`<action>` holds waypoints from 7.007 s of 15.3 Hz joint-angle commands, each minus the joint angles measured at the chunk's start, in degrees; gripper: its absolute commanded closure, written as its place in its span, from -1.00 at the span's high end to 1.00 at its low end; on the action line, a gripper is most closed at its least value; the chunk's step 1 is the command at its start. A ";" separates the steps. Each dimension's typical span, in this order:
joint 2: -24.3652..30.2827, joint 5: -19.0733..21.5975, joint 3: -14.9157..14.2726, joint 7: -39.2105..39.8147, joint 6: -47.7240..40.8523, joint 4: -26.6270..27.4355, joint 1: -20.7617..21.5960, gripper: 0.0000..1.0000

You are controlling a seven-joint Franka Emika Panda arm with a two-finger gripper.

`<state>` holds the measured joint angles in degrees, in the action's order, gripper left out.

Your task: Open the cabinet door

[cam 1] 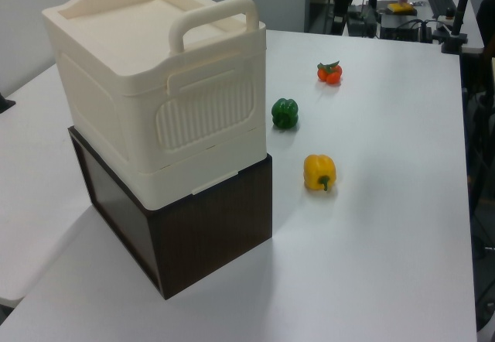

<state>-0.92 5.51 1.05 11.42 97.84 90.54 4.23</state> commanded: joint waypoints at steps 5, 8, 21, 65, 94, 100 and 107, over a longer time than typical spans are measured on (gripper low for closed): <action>-0.92 1.08 13.53 4.22 6.04 0.60 -1.77 0.92; -1.89 1.44 17.84 6.94 10.26 0.43 -1.69 0.68; -7.96 7.77 21.10 36.99 17.73 -4.85 -3.88 -0.20; -4.97 13.04 24.97 40.61 14.41 -2.47 -9.77 -1.00; -4.45 13.13 7.30 44.57 17.57 -2.56 -14.43 -0.69; -3.56 14.35 7.39 42.47 14.13 -2.47 -14.25 -0.59; -3.74 16.20 8.00 38.68 14.66 -1.16 -12.67 -0.42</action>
<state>-5.95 20.41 9.22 51.28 112.67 86.80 -9.56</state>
